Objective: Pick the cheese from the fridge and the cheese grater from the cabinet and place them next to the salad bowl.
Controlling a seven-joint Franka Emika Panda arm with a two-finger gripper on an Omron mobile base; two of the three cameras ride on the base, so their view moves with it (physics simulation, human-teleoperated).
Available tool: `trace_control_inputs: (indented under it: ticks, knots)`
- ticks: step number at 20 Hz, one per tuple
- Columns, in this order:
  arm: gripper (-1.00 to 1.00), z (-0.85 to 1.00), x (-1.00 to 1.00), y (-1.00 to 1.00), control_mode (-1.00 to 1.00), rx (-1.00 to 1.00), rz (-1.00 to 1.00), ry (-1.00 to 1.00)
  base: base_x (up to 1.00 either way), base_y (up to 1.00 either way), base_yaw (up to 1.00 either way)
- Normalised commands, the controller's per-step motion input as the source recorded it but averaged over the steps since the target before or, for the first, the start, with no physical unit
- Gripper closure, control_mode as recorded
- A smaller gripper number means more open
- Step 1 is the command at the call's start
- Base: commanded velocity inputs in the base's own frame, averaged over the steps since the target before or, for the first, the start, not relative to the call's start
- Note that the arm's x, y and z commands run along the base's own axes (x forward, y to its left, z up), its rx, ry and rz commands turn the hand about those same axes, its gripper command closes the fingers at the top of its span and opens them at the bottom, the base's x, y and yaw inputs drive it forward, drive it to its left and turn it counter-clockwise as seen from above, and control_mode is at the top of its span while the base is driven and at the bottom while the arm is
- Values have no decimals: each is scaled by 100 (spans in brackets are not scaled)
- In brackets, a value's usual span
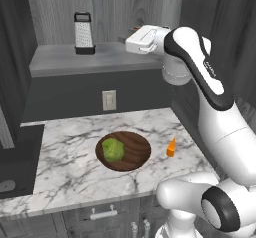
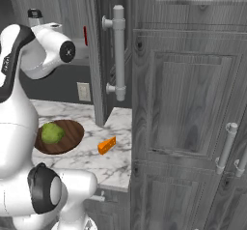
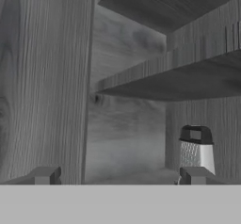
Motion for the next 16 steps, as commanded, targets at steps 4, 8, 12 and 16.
trace_control_inputs:
  ticks: [4, 8, 12, 16]
  knots:
    - [-100, 0, 20, 0, -100, 0, 4, 0, 0, 0, 0]
    - [-100, 0, 18, 1, -100, 0, 3, 0, 0, 0, 0]
    - [-100, 0, 14, 1, -100, 0, 3, 0, 0, 0, 0]
    - [-100, 0, 15, 7, -100, 0, 2, 0, 0, 0, 0]
